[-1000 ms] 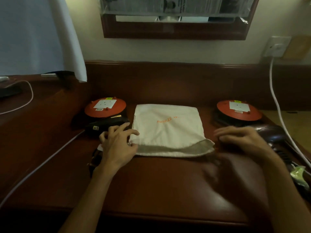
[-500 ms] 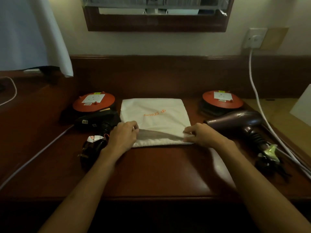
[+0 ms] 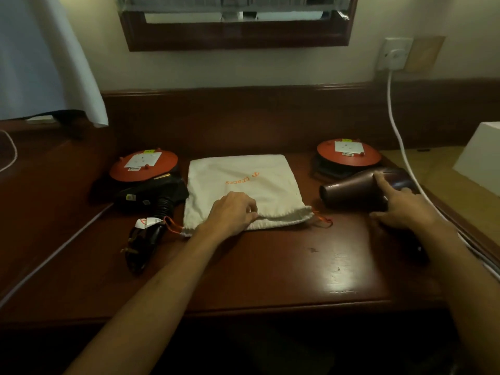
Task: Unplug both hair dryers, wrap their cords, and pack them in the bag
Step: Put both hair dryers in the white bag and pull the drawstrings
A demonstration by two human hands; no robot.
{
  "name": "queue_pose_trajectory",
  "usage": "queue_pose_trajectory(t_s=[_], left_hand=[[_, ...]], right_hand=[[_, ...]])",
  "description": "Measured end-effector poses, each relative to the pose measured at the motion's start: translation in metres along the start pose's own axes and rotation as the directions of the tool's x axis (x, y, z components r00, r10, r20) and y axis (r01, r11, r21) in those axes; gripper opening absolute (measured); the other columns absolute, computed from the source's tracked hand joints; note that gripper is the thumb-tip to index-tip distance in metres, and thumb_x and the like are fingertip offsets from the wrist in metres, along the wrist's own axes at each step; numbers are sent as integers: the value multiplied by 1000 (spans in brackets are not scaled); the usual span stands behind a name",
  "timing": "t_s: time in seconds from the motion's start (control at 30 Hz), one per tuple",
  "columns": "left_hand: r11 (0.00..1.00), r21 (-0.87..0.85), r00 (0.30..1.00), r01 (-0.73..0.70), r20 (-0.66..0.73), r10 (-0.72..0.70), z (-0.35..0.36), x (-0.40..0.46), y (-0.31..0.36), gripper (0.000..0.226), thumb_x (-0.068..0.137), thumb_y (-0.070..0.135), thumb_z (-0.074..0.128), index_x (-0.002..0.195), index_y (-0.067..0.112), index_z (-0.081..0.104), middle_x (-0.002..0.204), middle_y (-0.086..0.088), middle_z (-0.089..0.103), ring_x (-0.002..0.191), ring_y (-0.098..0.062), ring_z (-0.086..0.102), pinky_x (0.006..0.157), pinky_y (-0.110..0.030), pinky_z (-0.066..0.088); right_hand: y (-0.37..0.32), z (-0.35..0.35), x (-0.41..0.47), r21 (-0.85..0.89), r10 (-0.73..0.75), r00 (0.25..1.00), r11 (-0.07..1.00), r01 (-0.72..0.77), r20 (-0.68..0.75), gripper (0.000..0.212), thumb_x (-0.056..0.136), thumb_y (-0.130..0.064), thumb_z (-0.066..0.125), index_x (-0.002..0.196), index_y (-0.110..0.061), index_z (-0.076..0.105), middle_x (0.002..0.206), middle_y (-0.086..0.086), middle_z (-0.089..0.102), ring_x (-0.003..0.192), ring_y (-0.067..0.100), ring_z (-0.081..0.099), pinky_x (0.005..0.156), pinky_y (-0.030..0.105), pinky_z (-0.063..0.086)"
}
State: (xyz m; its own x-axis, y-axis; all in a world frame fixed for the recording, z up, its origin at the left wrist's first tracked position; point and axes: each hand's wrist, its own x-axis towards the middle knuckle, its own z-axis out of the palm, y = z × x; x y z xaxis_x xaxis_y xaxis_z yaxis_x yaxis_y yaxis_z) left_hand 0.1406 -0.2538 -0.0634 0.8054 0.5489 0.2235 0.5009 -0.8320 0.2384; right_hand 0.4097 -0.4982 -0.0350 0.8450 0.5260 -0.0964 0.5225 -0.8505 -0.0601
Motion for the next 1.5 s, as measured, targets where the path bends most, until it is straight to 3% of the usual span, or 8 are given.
queue_pose_trajectory(t_s=[0.4,0.57,0.7,0.8,0.9,1.07,1.27,1.5], left_hand=[[940,-333,994,78,-43,-98,-16,42,0,12,89,31,75,91,20,79,90,1,74,85,-11,67,74,-27,48],[883,-460,995,97,68,-74,-37,58,9,8,88,26,77,89,18,76,79,2,71,67,-6,64,50,-17,46],[832,-548,993,84,113,-26,-50,66,17,7,88,23,77,88,16,77,73,0,71,65,-13,66,47,-23,49],[817,-575,995,42,94,15,-53,65,23,10,88,24,77,90,14,78,72,-1,72,63,-12,67,48,-25,50],[816,-578,994,-14,77,71,-54,60,24,9,88,24,77,90,15,78,78,-5,73,64,-15,67,49,-28,51],[851,-517,991,-96,31,131,-58,57,21,6,88,28,77,82,29,76,82,-3,73,77,-27,71,68,-45,58],[838,-525,973,-150,73,220,-70,54,32,10,89,29,76,90,19,79,81,3,72,77,-11,67,80,-41,57],[805,-536,949,-253,23,313,-82,54,52,11,90,32,75,92,22,79,77,8,71,67,-8,66,57,-26,51]], right_hand=[[27,11,-12,563,-184,959,779,277,-216,99,81,-22,82,156,-41,21,151,14,46,129,32,52,107,39,39],[-1,-18,-66,671,-463,847,544,503,-260,94,79,-14,81,149,-51,30,122,-6,57,96,9,62,77,10,49],[-46,-20,-94,625,-676,716,485,611,-175,95,78,-13,84,149,-52,34,129,-26,51,106,-5,63,77,15,56],[-81,1,-92,558,-716,683,512,653,-142,92,78,-20,85,147,-54,35,141,-27,44,111,-8,59,82,6,49],[-98,20,-81,552,-682,720,553,624,-130,89,77,-28,85,146,-56,36,147,-10,50,124,11,56,100,21,45],[-111,24,-66,555,-553,810,619,555,-194,86,80,-27,82,151,-44,35,138,-1,55,120,13,53,96,17,38],[-123,26,-61,564,-380,884,681,467,-273,62,75,-23,78,134,-29,61,119,2,72,107,20,67,93,36,57],[-156,18,-50,535,-351,904,729,427,-242,45,77,-29,70,122,-29,63,96,1,72,84,22,69,75,46,61]])
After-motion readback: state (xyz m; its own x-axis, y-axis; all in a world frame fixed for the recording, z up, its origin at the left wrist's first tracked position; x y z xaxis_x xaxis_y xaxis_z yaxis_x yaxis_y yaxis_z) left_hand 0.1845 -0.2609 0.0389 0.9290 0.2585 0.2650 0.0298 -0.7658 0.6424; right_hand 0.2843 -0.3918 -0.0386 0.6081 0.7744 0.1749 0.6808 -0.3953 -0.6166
